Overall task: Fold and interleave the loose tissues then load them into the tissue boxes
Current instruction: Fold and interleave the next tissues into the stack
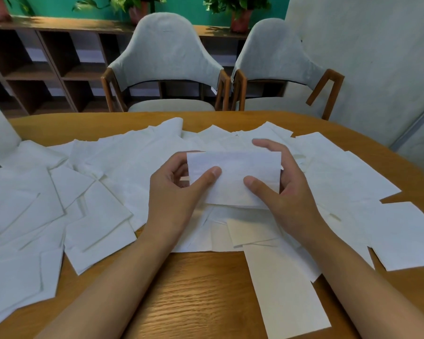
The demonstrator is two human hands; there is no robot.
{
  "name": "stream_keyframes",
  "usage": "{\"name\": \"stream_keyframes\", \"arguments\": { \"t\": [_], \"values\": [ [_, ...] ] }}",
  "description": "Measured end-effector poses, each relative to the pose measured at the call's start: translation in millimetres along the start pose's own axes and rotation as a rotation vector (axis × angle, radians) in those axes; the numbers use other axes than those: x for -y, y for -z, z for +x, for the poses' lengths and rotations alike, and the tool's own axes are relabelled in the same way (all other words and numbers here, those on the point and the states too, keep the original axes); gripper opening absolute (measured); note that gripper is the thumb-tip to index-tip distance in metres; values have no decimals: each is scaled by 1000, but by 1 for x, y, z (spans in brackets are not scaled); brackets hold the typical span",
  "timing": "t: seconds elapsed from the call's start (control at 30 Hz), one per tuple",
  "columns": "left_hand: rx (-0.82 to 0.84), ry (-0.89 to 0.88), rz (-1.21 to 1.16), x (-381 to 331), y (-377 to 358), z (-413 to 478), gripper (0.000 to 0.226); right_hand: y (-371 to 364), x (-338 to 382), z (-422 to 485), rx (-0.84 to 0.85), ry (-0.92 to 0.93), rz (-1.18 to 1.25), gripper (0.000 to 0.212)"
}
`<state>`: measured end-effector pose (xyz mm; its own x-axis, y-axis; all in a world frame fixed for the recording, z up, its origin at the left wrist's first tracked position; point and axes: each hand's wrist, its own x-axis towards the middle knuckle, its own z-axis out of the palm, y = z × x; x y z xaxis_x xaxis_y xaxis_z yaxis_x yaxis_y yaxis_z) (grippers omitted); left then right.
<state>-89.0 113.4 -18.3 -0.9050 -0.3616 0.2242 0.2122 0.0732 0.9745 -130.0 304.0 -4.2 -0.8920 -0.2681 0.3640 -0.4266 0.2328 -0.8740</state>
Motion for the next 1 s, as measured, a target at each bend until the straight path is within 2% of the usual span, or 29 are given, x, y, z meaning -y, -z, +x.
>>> {"name": "stream_keyframes", "arguments": {
  "t": [0.07,0.13,0.2,0.3,0.37,0.47,0.5,0.57,0.63,0.67,0.73,0.9,1.0],
  "values": [
    [-27,-23,106,1,1,2,51,2,1,2,-23,8,-1,62],
    [21,55,34,-1,2,3,58,5,-1,3,-32,9,71,73],
    [107,94,-45,-5,3,3,58,8,-3,4,-36,-7,114,73],
    [150,-5,-36,-8,4,1,61,13,-4,5,73,-27,64,47],
    [130,-101,86,-2,3,0,63,15,-5,5,115,-26,50,30],
    [45,-309,393,5,1,-1,67,14,-12,7,-17,-77,-17,30],
    [75,-384,463,7,1,-2,66,15,-13,8,-52,-92,-45,30],
    [309,-488,548,11,-1,-5,54,17,-16,10,-86,-109,-56,32],
    [568,-513,665,16,-4,-9,52,17,-18,11,-103,-128,-76,31],
    [644,-502,719,19,-5,-10,55,16,-18,12,-109,-138,-94,29],
    [700,-487,765,22,-7,-8,53,14,-20,13,-114,-146,-111,28],
    [710,-512,738,21,-6,-9,21,16,-24,14,-130,-148,-121,28],
    [687,-423,631,18,-7,-12,9,17,-25,14,-128,-137,-118,28]
  ]
}}
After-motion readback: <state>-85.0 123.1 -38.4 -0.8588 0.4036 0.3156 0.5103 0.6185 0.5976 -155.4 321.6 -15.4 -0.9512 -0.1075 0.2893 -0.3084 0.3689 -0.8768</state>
